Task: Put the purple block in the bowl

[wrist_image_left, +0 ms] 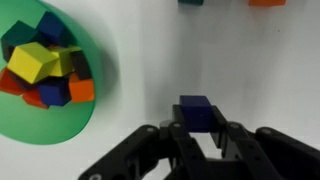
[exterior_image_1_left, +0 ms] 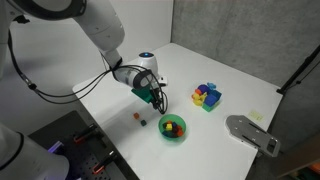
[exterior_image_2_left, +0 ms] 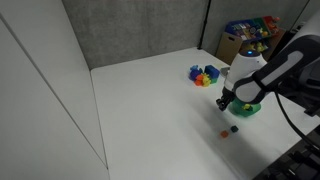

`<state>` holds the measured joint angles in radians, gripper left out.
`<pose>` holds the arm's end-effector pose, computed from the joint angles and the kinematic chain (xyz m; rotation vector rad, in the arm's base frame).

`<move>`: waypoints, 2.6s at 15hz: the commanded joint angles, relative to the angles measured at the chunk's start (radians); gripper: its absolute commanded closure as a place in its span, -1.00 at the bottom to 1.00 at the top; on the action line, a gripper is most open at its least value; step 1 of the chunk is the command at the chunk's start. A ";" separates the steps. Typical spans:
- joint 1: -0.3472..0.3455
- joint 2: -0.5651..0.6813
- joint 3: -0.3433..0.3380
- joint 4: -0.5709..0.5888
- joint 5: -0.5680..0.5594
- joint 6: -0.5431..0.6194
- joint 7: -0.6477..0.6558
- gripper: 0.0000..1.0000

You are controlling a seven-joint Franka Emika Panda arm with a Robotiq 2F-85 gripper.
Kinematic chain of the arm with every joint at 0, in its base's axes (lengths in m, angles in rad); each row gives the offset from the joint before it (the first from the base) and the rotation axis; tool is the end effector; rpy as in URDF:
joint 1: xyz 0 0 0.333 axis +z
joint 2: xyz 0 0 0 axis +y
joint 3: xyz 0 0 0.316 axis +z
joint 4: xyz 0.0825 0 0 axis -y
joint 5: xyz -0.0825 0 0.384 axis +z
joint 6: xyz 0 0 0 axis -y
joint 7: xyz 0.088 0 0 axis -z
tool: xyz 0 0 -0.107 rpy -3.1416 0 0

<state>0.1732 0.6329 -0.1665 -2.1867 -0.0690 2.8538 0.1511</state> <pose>0.5466 0.0020 0.1012 3.0250 -0.0677 0.0737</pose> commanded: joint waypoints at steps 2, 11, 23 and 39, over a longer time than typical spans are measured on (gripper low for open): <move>0.084 -0.112 -0.131 -0.039 -0.113 -0.082 0.064 0.80; 0.034 -0.145 -0.243 -0.048 -0.267 -0.161 0.128 -0.10; -0.124 -0.559 -0.007 -0.187 -0.150 -0.517 -0.078 -1.00; -0.174 -0.866 0.097 -0.070 0.069 -0.889 -0.121 -1.00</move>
<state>0.0221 -0.2346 -0.0905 -2.2582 -0.0053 1.9670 0.0345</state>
